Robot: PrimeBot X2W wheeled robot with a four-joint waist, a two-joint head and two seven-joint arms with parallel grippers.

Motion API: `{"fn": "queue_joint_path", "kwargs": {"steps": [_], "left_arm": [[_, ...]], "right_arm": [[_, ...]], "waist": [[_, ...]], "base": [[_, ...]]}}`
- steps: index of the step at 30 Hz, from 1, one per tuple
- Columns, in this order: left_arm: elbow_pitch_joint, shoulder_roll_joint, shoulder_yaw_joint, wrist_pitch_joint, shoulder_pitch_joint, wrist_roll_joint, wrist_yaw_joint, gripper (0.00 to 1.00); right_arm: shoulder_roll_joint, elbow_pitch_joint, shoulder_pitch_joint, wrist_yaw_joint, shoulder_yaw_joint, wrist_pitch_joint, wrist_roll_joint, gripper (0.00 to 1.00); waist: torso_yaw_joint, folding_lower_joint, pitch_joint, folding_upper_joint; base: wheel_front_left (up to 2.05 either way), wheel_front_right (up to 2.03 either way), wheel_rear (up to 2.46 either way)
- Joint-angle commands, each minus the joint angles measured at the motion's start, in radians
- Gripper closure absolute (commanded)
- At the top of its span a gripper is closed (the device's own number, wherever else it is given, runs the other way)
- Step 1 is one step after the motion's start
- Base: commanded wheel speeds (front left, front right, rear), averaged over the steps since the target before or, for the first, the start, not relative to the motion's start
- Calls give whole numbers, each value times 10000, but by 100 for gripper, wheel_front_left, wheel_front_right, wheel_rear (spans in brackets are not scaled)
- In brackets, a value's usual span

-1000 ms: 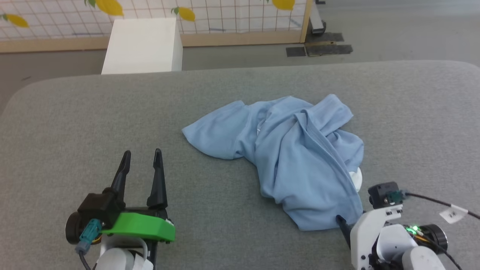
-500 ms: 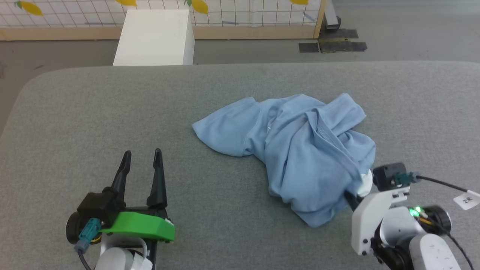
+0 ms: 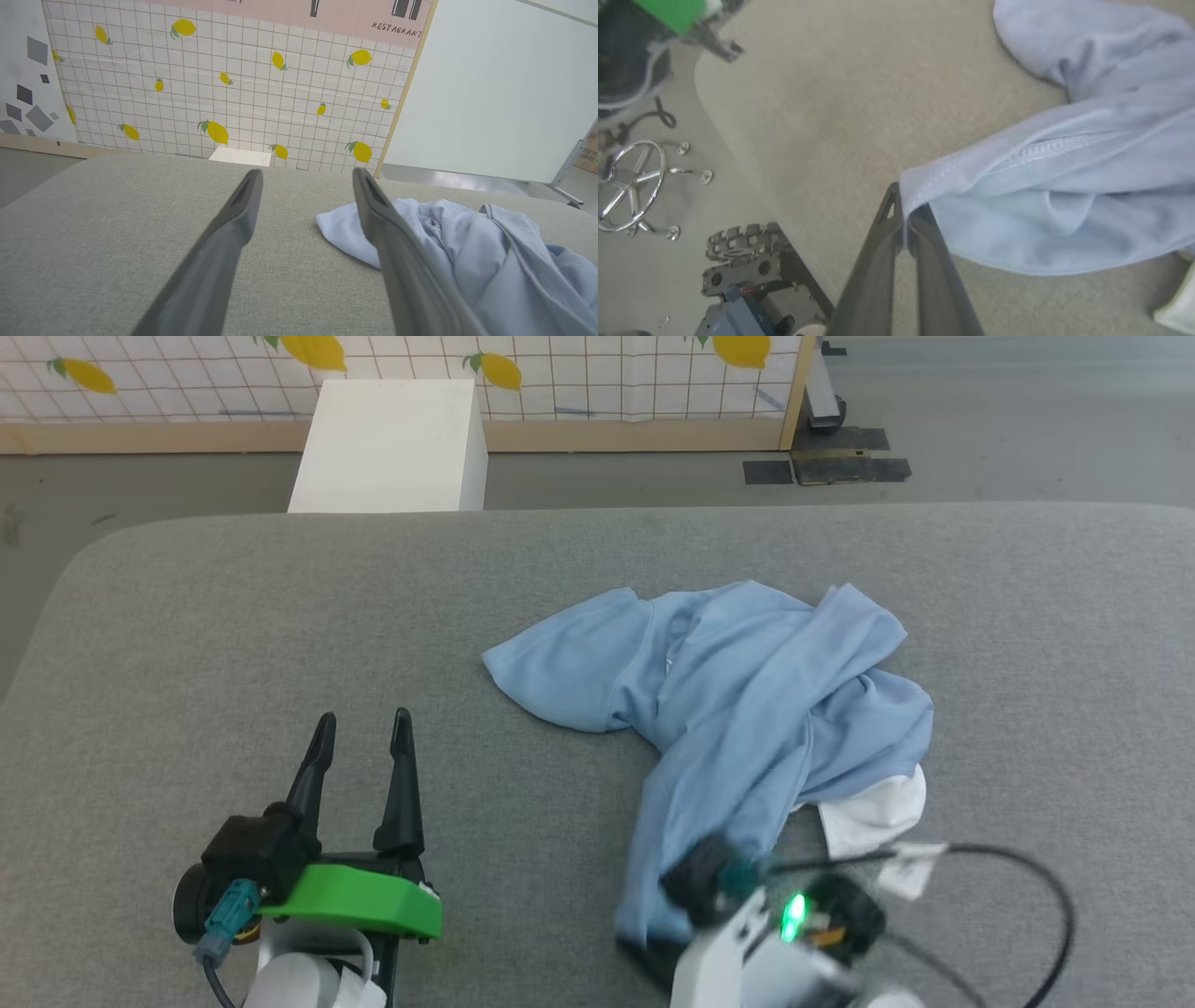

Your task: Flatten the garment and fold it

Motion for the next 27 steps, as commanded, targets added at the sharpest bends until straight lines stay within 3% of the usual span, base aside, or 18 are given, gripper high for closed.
{"fn": "queue_joint_path", "kwargs": {"steps": [1,4,5,6,10,19,23,27], "left_arm": [[53,-29,-32,-36,-48,-27,4,0],[83,-29,-37,-36,12,-20,20,0],[88,-29,-23,-36,38,-14,23,0],[92,-29,-5,-36,63,-9,26,0],[129,-29,55,-36,145,22,5,0],[228,-29,-101,-36,151,55,-74,0],[337,-29,-343,-36,39,38,-152,0],[670,-29,-1366,-36,-530,17,-389,0]], "right_arm": [[-170,370,309,-15,288,233,292,100],[-337,906,685,-15,444,596,665,98],[-363,968,778,-15,327,522,711,22],[-342,991,850,-15,121,361,711,0],[-64,706,1008,-15,-1223,-978,360,0],[648,291,1246,-15,-5508,-5304,-1287,0],[675,794,1427,-15,-6484,-5979,-1395,0],[678,1071,1478,-15,-6896,-6136,-1278,0]], "waist": [[35,0,-10,0],[29,0,-37,0],[13,0,-56,0],[-10,0,-74,0],[-162,0,-149,0],[-559,0,-276,0],[-716,0,-274,0],[-961,0,-134,0]], "base": [[0,0,0],[0,0,0],[0,0,0],[0,0,0],[0,0,0],[0,0,0],[0,0,0],[0,0,0]]}}
